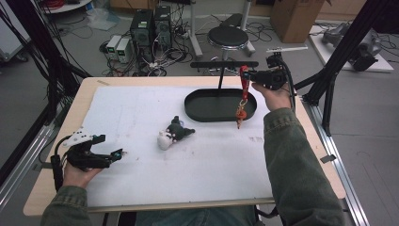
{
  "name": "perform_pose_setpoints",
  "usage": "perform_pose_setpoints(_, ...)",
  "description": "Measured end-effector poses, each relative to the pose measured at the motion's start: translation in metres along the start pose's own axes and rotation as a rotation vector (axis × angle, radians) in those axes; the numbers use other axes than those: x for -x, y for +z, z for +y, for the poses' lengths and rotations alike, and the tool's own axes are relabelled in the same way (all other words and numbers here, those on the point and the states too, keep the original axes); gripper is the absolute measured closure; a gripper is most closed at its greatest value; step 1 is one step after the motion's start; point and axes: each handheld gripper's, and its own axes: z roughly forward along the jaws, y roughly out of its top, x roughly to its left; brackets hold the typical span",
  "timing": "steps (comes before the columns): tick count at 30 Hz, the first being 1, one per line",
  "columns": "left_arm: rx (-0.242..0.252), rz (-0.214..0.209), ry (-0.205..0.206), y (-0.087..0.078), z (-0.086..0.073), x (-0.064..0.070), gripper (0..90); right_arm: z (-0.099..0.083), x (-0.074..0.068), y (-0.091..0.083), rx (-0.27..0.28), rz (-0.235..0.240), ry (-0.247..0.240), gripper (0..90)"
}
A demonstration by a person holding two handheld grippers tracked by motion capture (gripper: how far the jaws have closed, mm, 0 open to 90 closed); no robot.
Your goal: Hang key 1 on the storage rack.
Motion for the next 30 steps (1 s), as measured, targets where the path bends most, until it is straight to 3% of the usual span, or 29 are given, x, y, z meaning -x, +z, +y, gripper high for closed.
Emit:
perform_pose_setpoints(2,-0.006,-0.007,0.003,0.002,0.0,0.002,5.4,0.009,0.006,0.005,-0.034,-0.015,-0.016,75.4)
perform_pose_setpoints(11,-0.01,-0.019,-0.001,0.006,0.0,0.0,5.4,0.027,0.021,0.016,-0.039,-0.009,0.016,75.5)
perform_pose_setpoints(20,0.013,-0.026,-0.008,0.003,0.001,0.0,5.4,0.057,0.022,0.022,-0.065,-0.046,-0.01,75.4)
perform_pose_setpoints(30,0.018,-0.031,-0.014,0.004,0.001,-0.002,5.4,0.072,0.021,0.03,-0.049,-0.024,-0.003,75.3)
